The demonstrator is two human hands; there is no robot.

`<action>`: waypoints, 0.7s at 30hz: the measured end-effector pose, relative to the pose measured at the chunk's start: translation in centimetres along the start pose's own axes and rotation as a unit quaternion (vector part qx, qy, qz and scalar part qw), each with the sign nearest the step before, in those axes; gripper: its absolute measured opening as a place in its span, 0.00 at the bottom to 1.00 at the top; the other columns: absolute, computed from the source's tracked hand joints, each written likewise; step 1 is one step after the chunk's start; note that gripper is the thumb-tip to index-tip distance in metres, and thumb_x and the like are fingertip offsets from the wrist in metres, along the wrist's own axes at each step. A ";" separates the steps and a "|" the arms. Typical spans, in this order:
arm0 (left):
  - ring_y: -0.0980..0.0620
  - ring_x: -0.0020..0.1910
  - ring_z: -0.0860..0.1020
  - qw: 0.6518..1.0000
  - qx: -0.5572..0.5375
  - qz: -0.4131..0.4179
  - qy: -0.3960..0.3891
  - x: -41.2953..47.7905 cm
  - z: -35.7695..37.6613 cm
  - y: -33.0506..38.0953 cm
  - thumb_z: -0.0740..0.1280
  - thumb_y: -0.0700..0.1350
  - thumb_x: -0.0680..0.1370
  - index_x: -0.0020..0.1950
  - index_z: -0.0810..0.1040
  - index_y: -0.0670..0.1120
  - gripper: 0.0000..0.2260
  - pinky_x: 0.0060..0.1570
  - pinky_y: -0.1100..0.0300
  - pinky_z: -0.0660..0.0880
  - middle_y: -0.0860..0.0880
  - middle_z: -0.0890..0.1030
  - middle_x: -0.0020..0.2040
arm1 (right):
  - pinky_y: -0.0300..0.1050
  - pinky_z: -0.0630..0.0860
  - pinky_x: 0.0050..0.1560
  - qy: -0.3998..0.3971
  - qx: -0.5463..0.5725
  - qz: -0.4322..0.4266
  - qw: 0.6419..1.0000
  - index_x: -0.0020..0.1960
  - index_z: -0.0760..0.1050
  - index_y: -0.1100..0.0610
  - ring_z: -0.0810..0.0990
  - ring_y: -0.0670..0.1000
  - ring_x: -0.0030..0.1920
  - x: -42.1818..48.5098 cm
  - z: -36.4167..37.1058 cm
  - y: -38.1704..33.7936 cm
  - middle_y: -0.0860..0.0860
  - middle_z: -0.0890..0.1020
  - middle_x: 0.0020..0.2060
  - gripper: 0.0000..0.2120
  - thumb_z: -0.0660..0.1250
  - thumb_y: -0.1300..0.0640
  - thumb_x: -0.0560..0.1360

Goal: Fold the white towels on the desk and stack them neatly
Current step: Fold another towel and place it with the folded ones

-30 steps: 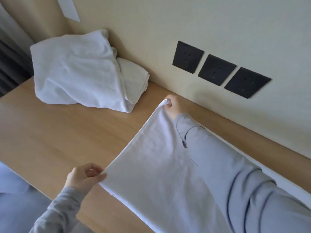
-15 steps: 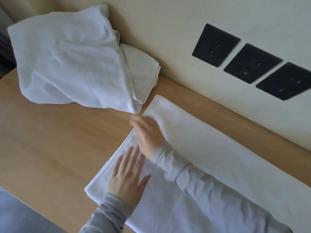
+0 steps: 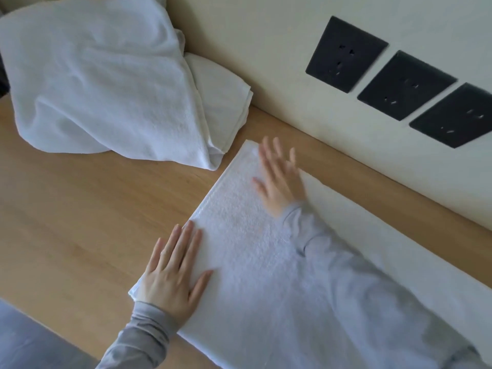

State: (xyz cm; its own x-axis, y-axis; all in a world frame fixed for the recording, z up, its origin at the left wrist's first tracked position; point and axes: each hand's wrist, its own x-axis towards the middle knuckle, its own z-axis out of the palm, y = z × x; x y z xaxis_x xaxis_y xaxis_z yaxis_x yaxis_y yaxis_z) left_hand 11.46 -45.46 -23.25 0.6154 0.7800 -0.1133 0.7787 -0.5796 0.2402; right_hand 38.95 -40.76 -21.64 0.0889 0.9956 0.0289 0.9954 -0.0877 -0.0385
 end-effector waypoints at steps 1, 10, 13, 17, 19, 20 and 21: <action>0.48 0.74 0.55 1.000 -0.001 -0.002 -0.001 0.0 0.0 0.0 0.45 0.62 0.79 0.76 0.57 0.45 0.31 0.72 0.50 0.51 0.47 0.58 0.76 | 0.62 0.47 0.73 0.023 0.043 -0.042 0.998 0.75 0.53 0.64 0.51 0.58 0.76 -2.2 0.2 -2.7 0.59 0.56 0.75 0.30 0.51 0.47 0.80; 0.49 0.75 0.55 1.000 0.011 -0.007 0.010 -0.1 0.1 0.0 0.46 0.62 0.78 0.76 0.56 0.46 0.31 0.72 0.48 0.52 0.48 0.57 0.76 | 0.62 0.53 0.73 -0.097 -0.018 -0.036 0.994 0.76 0.51 0.57 0.53 0.55 0.76 -10.5 0.5 4.7 0.54 0.56 0.75 0.32 0.39 0.39 0.79; 0.49 0.75 0.55 1.000 0.016 -0.008 0.012 -0.1 0.1 0.2 0.45 0.62 0.78 0.76 0.56 0.45 0.31 0.72 0.49 0.51 0.47 0.57 0.76 | 0.56 0.40 0.75 -0.132 -0.066 0.107 0.983 0.76 0.45 0.56 0.45 0.51 0.76 -10.2 0.1 11.8 0.52 0.50 0.77 0.36 0.30 0.37 0.75; 0.46 0.74 0.57 0.999 0.023 -0.017 0.018 -0.1 -0.3 0.8 0.48 0.59 0.77 0.75 0.59 0.42 0.31 0.72 0.47 0.50 0.45 0.59 0.75 | 0.61 0.41 0.74 -0.066 -0.052 0.159 0.984 0.76 0.47 0.62 0.47 0.55 0.76 -9.9 -0.5 7.5 0.58 0.49 0.76 0.32 0.43 0.44 0.79; 0.42 0.73 0.58 0.999 0.011 -0.030 0.038 0.3 -0.5 2.5 0.50 0.54 0.77 0.72 0.63 0.37 0.29 0.71 0.43 0.51 0.40 0.62 0.74 | 0.63 0.48 0.72 -0.010 0.006 0.122 0.992 0.74 0.54 0.65 0.55 0.59 0.75 -11.0 -0.5 1.6 0.60 0.58 0.74 0.29 0.47 0.50 0.78; 0.41 0.73 0.58 0.998 -0.001 -0.024 0.051 0.7 -0.5 3.8 0.51 0.51 0.77 0.71 0.64 0.35 0.27 0.71 0.43 0.52 0.38 0.62 0.73 | 0.63 0.51 0.70 0.006 0.030 0.093 0.995 0.73 0.58 0.65 0.59 0.60 0.73 -12.1 -0.2 -1.6 0.60 0.61 0.73 0.28 0.49 0.53 0.77; 0.41 0.73 0.58 0.998 -0.016 -0.004 0.056 1.2 -0.4 5.2 0.52 0.48 0.77 0.71 0.64 0.36 0.26 0.71 0.44 0.52 0.38 0.62 0.73 | 0.63 0.55 0.70 0.005 0.048 0.067 0.997 0.72 0.62 0.65 0.62 0.59 0.72 -13.3 0.1 -4.5 0.60 0.65 0.72 0.27 0.50 0.54 0.76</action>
State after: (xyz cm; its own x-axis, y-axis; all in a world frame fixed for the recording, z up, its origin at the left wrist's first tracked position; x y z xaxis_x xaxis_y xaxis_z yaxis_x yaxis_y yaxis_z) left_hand 16.18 -47.43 -21.76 0.5909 0.8067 -0.0066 0.7777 -0.5674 0.2707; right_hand 33.30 -53.61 -21.95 0.2207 0.9750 0.0270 0.9667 -0.2150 -0.1385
